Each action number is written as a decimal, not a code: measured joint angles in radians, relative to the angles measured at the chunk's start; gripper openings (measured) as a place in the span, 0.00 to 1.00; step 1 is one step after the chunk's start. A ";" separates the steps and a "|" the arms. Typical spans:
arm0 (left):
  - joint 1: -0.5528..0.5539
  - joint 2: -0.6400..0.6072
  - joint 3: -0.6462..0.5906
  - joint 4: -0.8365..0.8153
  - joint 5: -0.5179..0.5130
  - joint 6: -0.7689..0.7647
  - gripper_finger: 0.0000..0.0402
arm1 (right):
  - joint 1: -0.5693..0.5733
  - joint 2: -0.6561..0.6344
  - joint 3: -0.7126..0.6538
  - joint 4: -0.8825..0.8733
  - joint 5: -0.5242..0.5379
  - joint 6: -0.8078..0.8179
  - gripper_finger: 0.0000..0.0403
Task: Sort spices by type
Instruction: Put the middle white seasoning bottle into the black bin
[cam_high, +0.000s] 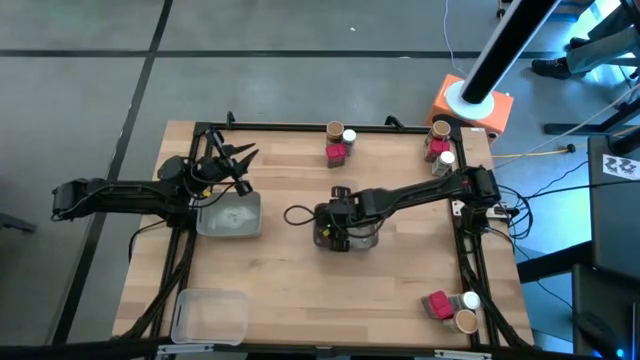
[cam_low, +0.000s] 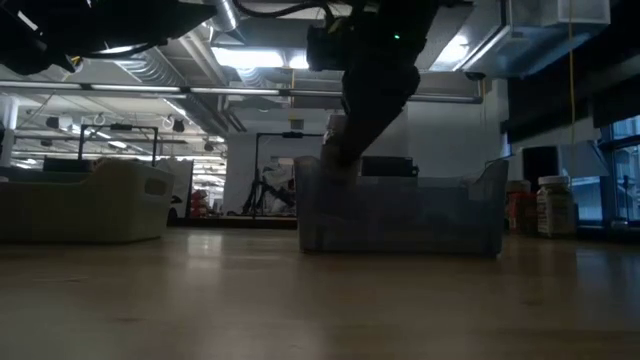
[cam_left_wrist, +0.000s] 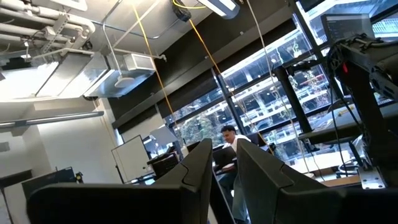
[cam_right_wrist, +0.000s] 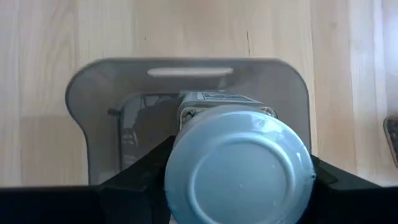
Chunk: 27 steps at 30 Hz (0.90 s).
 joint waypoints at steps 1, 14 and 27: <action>0.000 0.000 0.000 0.000 0.000 0.000 0.17 | 0.000 0.003 0.000 0.009 -0.007 -0.002 0.52; 0.000 0.000 0.000 0.000 0.000 0.000 0.17 | 0.000 0.055 0.001 0.030 -0.021 -0.022 0.52; 0.000 0.000 0.000 0.000 0.000 0.000 0.17 | -0.006 0.061 0.000 0.050 0.004 -0.027 0.60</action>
